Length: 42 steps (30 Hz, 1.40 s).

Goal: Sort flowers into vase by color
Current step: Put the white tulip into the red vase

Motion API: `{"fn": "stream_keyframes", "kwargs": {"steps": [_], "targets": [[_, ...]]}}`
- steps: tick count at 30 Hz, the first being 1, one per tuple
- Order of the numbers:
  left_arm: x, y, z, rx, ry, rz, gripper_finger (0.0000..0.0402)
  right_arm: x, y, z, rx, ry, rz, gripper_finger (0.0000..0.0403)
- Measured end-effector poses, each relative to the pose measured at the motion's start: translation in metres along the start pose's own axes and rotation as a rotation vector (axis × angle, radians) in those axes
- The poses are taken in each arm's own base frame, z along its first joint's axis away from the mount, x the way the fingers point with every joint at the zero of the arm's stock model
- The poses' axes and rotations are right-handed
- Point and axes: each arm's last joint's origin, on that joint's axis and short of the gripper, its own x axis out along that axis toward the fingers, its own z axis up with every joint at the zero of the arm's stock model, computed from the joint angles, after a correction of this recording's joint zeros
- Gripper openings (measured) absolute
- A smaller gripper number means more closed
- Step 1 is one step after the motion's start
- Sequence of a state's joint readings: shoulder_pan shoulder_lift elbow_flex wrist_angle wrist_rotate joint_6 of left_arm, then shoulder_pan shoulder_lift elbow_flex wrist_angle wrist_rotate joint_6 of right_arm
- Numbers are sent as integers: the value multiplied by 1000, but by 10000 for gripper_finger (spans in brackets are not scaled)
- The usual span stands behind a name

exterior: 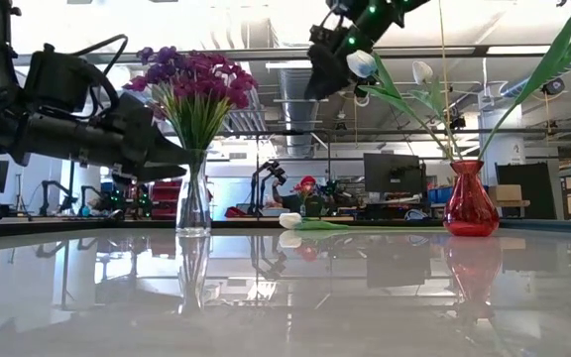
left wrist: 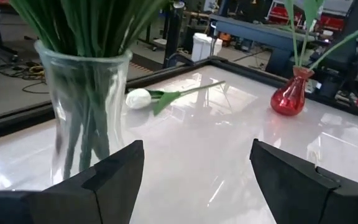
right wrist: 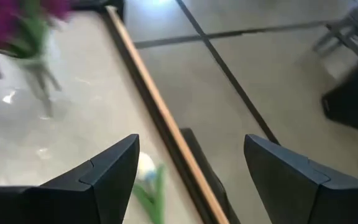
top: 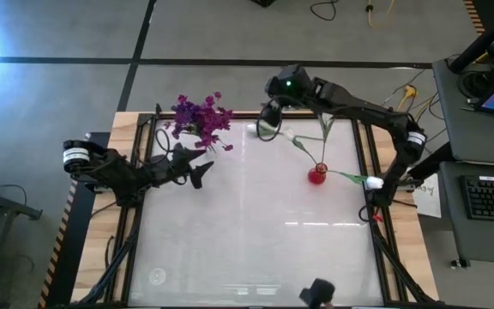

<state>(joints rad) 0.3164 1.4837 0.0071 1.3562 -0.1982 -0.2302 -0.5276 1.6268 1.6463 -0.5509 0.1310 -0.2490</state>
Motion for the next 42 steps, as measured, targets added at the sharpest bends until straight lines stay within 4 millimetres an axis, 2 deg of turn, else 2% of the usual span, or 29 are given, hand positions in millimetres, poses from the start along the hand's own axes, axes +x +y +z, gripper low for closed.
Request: {"fn": "stream_keyframes", "kwargs": {"steps": [10,15,21,27,36,42], "targets": [[0,1,-2,11,22,5,279,2,-57,-32,74,184,-87,281],[0,1,-4,16,45,11,279,-6,-83,-50,199,283,-133,278],[0,1,-5,18,48,11,279,-12,-101,-72,324,408,-162,260],[0,1,-5,18,48,12,279,-10,-103,-89,382,494,-163,247],[0,1,-5,18,49,12,279,-10,-96,-103,501,601,-166,238],[0,1,-5,18,48,12,279,-1,-86,-126,544,687,-152,233]]}}
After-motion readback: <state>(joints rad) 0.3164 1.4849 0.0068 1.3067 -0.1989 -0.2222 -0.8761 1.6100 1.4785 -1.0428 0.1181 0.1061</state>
